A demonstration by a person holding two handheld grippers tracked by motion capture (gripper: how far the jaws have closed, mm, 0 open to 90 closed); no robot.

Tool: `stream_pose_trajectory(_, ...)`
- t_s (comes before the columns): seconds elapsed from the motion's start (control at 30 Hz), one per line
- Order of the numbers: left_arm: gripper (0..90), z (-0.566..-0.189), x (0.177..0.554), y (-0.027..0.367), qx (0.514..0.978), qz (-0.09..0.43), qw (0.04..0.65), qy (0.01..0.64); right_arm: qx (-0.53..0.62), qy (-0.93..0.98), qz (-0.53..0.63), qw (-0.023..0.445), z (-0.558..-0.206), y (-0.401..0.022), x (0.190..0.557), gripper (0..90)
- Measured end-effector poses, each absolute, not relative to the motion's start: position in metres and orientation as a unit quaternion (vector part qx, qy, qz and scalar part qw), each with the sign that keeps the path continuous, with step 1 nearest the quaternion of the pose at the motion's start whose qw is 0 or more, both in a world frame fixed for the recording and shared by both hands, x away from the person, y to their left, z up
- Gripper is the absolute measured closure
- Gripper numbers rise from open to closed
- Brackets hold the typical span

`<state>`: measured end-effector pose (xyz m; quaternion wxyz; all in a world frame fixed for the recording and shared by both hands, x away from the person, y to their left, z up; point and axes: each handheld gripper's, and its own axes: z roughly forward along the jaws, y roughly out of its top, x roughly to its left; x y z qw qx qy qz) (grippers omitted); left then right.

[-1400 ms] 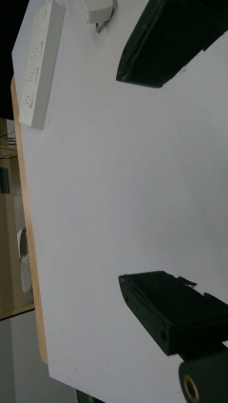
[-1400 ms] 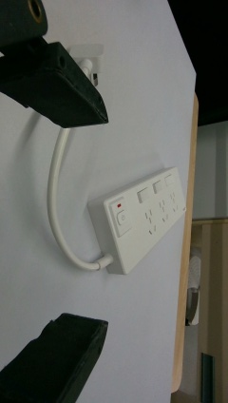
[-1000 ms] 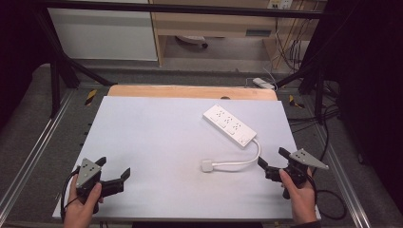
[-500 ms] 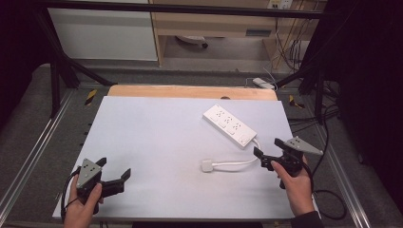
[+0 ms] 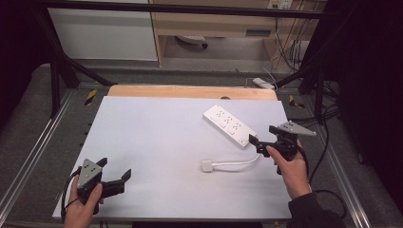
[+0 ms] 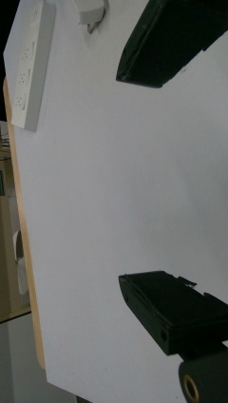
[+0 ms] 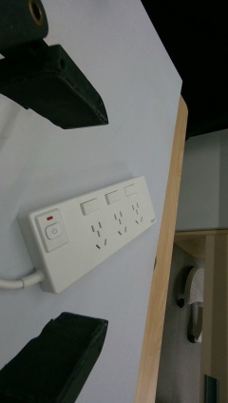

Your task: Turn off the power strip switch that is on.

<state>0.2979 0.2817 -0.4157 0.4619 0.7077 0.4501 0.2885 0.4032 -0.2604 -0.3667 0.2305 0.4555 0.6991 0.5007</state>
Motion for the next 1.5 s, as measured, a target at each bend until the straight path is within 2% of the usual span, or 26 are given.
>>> stream_pose_trajectory(0.33, 4.8, -0.416, 0.298, 0.281, 0.712, 0.287, 0.458, 0.449, 0.449, 0.700, 0.504, 0.234, -0.355, -0.252, 0.416, 3.1)
stream_pose_trajectory(0.63, 4.8, -0.416, 0.298, 0.280, 0.713, 0.286, 0.458, 0.447, 0.442, 0.706, 0.499, 0.239, -0.351, -0.241, 0.429, 12.6)
stream_pose_trajectory(0.97, 4.8, -0.416, 0.298, 0.280, 0.714, 0.286, 0.459, 0.445, 0.425, 0.709, 0.505, 0.248, -0.339, -0.233, 0.449, 46.2)
stream_pose_trajectory(1.03, 4.8, -0.416, 0.298, 0.280, 0.714, 0.286, 0.459, 0.445, 0.425, 0.709, 0.504, 0.250, -0.338, -0.232, 0.451, 49.2)
stream_pose_trajectory(1.17, 4.8, -0.416, 0.298, 0.280, 0.714, 0.286, 0.459, 0.445, 0.422, 0.707, 0.505, 0.259, -0.335, -0.225, 0.459, 65.5)
stream_pose_trajectory(1.2, 4.8, -0.416, 0.298, 0.280, 0.714, 0.286, 0.459, 0.445, 0.422, 0.707, 0.505, 0.259, -0.335, -0.225, 0.459, 65.5)
stream_pose_trajectory(1.3, 4.8, -0.416, 0.298, 0.280, 0.714, 0.286, 0.459, 0.445, 0.421, 0.703, 0.510, 0.263, -0.338, -0.222, 0.466, 77.1)
stream_pose_trajectory(1.5, 4.8, -0.416, 0.298, 0.280, 0.715, 0.285, 0.459, 0.444, 0.416, 0.702, 0.514, 0.263, -0.345, -0.216, 0.476, 86.9)
